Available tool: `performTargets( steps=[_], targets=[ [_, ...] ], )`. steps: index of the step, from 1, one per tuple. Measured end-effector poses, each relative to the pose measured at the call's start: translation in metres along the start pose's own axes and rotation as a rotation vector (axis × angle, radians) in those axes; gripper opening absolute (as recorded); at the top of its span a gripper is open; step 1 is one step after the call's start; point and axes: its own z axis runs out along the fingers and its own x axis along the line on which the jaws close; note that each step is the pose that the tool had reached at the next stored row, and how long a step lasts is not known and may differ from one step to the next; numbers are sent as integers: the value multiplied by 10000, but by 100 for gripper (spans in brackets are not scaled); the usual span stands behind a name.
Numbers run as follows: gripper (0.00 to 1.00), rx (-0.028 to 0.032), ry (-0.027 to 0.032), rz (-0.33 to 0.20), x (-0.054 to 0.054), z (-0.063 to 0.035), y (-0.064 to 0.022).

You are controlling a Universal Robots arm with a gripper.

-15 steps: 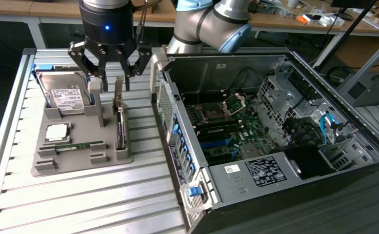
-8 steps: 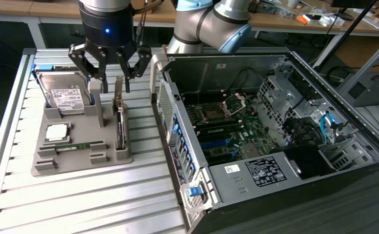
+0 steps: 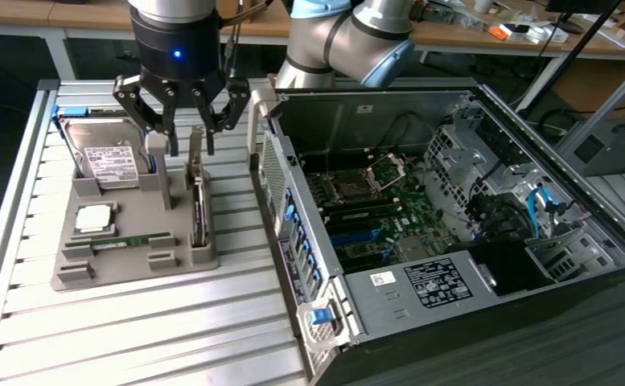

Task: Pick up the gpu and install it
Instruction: 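Pick up the gpu and move the gpu toward the slot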

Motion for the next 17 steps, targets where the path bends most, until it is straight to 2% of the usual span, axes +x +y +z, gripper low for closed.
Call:
performTargets(
  steps=[17],
  targets=[
    [48, 13, 0, -1, 1, 55, -44]
  ],
)
